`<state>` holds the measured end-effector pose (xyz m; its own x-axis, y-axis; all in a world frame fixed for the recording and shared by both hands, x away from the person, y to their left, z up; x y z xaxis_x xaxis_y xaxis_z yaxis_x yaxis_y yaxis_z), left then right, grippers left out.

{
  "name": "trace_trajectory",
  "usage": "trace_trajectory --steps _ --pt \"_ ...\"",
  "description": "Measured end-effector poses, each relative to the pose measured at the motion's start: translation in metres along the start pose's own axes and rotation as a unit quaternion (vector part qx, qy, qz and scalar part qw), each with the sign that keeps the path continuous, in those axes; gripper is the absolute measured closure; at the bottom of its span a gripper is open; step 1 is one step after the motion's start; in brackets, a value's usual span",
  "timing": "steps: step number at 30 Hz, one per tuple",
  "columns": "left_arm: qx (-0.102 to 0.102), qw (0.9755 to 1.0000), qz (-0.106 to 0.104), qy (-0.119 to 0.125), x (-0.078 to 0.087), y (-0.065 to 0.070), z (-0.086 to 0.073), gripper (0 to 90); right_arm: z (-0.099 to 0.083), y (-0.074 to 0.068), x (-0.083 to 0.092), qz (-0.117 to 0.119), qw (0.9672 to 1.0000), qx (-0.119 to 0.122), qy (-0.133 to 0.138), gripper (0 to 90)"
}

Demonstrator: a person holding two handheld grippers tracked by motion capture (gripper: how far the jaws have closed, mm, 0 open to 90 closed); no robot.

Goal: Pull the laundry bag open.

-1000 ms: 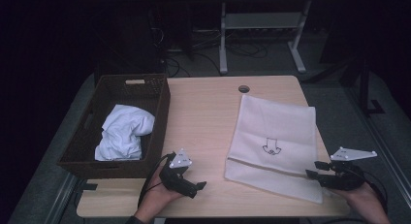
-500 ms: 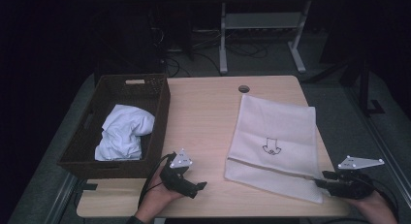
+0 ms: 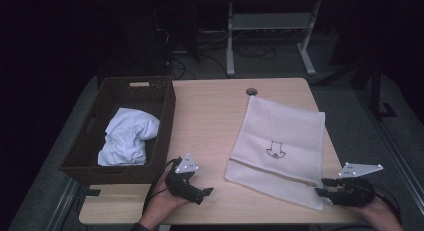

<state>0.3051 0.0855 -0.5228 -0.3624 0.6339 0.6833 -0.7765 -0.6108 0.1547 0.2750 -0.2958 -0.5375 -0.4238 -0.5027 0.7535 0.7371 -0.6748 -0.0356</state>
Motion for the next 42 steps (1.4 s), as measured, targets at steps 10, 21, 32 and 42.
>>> trace_trajectory --steps 10,21,32,42 --pt "-0.002 1.0000 -0.001 -0.001 -0.001 0.001 0.000 0.0 0.000 -0.007 -0.007 0.000 0.9996 0.029 0.002 64.7" --pt "0.002 0.9999 -0.014 0.003 -0.003 0.005 0.005 0.0 0.014 -0.018 -0.010 0.038 0.9990 0.017 0.017 80.4" --pt "-0.016 0.9980 -0.061 0.004 -0.013 0.031 0.022 0.2 0.031 -0.021 -0.012 0.041 0.9988 0.015 0.021 80.4" --pt "-0.037 0.9943 -0.099 0.014 -0.025 0.057 0.047 0.4 0.046 -0.022 -0.011 0.019 0.9992 0.020 0.030 80.3"
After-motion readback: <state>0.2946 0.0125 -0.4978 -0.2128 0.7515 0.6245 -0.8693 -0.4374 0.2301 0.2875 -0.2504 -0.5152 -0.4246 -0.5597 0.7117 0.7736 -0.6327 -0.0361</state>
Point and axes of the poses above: each handheld gripper's, and its own axes: x roughly backward along the jaws, z roughly out of its top, y roughly to its right, the point moved 10 cm from there along -x, roughly forward along the jaws, and after that the axes turned 6 degrees about x, right-handed, at the moved point
